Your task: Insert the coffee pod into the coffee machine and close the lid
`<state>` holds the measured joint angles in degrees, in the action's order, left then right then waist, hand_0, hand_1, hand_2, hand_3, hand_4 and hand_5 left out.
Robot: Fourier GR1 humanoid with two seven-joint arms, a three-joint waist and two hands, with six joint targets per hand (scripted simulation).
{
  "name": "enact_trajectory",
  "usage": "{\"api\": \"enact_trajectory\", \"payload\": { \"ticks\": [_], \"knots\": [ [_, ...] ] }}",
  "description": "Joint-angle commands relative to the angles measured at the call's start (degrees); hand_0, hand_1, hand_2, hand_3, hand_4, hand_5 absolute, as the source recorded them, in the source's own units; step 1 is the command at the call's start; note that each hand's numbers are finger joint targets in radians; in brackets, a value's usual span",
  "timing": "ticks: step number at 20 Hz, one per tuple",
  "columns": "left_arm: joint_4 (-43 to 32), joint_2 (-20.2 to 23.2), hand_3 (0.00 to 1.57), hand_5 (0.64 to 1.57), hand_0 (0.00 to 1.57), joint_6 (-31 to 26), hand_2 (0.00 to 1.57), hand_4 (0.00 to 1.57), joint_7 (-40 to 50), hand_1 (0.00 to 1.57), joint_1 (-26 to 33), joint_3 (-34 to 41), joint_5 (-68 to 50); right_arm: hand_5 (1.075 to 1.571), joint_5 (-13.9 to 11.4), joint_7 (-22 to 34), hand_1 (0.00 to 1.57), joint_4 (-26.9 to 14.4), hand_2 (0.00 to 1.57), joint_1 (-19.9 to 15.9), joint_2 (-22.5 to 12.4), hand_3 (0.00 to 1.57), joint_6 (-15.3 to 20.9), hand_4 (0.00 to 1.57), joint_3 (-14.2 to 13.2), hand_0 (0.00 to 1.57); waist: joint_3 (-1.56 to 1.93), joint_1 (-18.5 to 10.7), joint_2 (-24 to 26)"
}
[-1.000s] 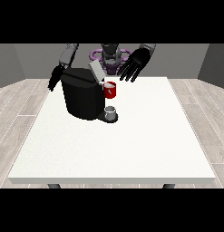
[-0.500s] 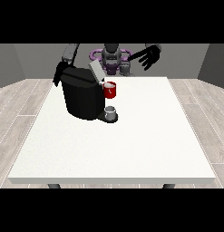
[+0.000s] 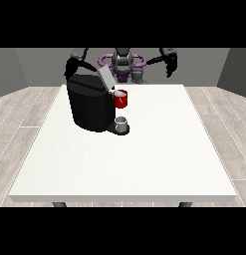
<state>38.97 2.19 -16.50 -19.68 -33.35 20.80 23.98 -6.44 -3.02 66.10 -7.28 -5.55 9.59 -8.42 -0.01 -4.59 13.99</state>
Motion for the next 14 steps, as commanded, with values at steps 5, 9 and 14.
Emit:
{"api": "enact_trajectory", "payload": {
  "ticks": [5,9,14],
  "knots": [
    [2.7,-1.0,0.00,1.571,0.00,-2.3,0.00,0.35,4.6,0.00,4.2,0.9,-4.0,1.571,0.4,6.4,0.00,7.5,0.00,-6.2,0.3,0.00,-4.9,0.00,5.0,0.00,0.00,-1.9,5.4],
    [6.7,-2.1,0.00,1.571,0.00,-2.5,0.00,0.41,6.7,0.00,6.8,-0.5,-5.1,1.571,0.2,2.9,0.00,8.8,0.00,-6.2,-2.2,0.00,-7.2,0.11,4.8,0.00,0.03,-4.3,4.6],
    [16.3,-2.2,0.00,1.571,0.00,-2.0,0.00,0.39,9.2,0.00,10.4,-4.6,-9.6,1.571,2.8,5.3,0.00,8.9,0.00,-10.0,-3.2,0.00,-8.9,0.00,2.7,0.00,0.03,-3.5,-0.2]
  ]
}}
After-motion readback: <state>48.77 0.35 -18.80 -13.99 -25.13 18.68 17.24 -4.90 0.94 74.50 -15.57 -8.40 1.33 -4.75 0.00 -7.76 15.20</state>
